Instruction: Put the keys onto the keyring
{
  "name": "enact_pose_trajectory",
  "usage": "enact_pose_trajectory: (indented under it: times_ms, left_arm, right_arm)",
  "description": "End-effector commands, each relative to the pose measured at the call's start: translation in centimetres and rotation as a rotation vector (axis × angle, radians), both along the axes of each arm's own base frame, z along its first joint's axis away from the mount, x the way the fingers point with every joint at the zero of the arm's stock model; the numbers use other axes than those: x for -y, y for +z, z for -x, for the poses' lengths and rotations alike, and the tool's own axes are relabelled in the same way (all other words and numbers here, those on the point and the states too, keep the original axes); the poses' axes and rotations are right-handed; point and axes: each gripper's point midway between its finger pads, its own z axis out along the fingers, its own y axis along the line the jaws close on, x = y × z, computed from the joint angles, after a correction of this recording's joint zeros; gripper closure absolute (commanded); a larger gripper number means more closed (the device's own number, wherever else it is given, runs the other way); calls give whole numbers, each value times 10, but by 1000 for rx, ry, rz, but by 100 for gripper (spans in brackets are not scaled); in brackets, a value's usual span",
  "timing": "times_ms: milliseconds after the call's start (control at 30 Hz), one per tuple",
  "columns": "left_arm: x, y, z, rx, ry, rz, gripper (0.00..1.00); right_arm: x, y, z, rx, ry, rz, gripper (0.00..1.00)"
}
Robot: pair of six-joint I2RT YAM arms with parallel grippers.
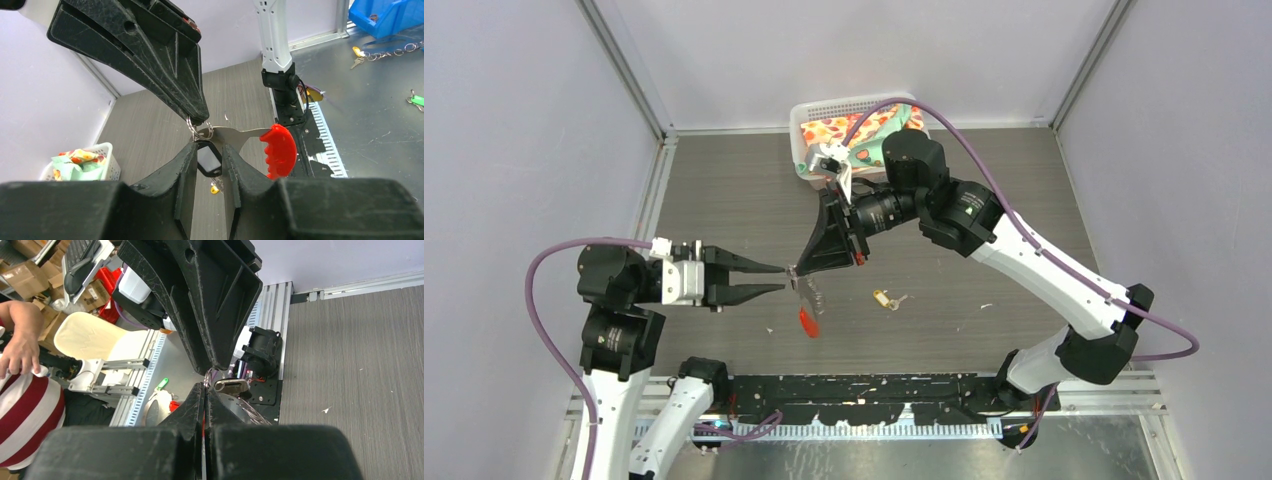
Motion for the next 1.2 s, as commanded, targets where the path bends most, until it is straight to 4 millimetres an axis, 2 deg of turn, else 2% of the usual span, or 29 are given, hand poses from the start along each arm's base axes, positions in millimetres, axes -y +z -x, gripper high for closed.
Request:
enact_pose_trajectory:
  times_ms: [0,167,333,433,533,867,1167]
  left_arm:
    - [0,9,-5,41,28,15,73]
    - [-1,7,-7,35,50,20,67]
    - [-1,5,-7,22,41,17,66]
    - [-1,5,-10,19,52,19,57]
    - [-1,5,-10,22,58,20,54]
    - [2,4,1,-4,-33,0,72]
    - [2,0,3,-25,-56,-7,77]
  right_arm:
    - [5,24,6,39,34,-62,99]
    - [6,22,9,36,50,-57,99]
    - [6,21,11,23,70,-46,99]
    - [6,20,12,16,84,-41,99]
    - [7,19,13,11,89,-35,99]
    - [5,15,12,-1,92,-22,99]
    - [1,14,11,-9,97,-17,99]
